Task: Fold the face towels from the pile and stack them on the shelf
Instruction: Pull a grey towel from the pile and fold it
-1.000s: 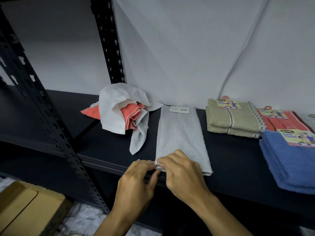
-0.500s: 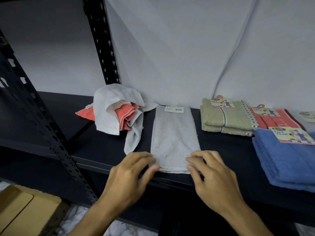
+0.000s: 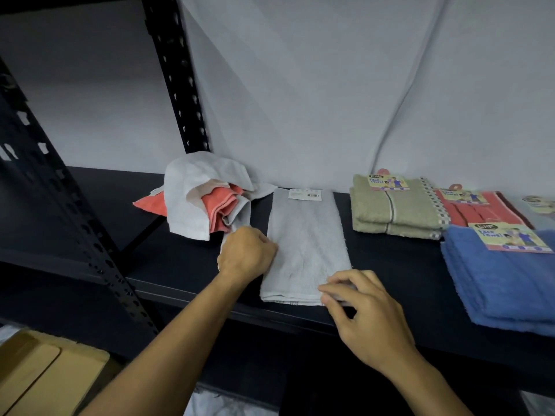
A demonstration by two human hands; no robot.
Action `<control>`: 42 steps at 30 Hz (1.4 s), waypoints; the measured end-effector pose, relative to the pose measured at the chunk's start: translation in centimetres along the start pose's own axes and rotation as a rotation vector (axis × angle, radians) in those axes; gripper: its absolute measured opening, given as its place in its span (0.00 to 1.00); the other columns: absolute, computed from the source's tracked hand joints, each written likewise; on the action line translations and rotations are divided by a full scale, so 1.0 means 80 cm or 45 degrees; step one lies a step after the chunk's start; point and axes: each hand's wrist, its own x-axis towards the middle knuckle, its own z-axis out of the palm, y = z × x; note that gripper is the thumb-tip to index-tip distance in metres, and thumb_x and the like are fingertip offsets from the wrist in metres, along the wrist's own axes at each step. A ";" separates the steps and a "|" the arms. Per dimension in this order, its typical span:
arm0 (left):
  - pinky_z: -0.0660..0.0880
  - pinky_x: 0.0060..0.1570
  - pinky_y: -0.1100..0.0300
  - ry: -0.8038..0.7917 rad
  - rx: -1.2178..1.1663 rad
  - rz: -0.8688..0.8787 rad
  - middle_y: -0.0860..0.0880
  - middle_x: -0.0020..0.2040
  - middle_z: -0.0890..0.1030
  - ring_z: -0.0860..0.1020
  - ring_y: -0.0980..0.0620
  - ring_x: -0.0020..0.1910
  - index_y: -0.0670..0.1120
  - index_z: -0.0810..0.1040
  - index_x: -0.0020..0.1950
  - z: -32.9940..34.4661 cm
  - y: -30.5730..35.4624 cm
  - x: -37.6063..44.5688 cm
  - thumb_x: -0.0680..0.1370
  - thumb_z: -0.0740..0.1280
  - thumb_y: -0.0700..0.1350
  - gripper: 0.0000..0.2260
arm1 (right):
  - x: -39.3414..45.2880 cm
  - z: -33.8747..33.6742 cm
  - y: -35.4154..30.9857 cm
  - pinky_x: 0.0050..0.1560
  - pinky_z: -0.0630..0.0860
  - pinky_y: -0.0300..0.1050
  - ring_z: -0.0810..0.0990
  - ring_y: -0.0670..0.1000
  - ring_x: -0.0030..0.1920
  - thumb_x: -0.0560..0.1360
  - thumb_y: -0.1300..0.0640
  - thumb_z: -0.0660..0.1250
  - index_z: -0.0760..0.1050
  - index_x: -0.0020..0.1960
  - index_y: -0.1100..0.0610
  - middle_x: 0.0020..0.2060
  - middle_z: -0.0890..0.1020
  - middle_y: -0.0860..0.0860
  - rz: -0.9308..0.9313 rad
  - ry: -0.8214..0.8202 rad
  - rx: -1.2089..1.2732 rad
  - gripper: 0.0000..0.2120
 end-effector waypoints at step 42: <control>0.74 0.54 0.52 0.240 0.294 0.591 0.51 0.62 0.77 0.75 0.49 0.60 0.48 0.75 0.65 0.000 0.017 -0.005 0.81 0.59 0.57 0.18 | 0.025 -0.017 -0.003 0.40 0.72 0.36 0.74 0.40 0.52 0.75 0.53 0.69 0.82 0.50 0.46 0.49 0.78 0.36 0.109 0.112 0.122 0.05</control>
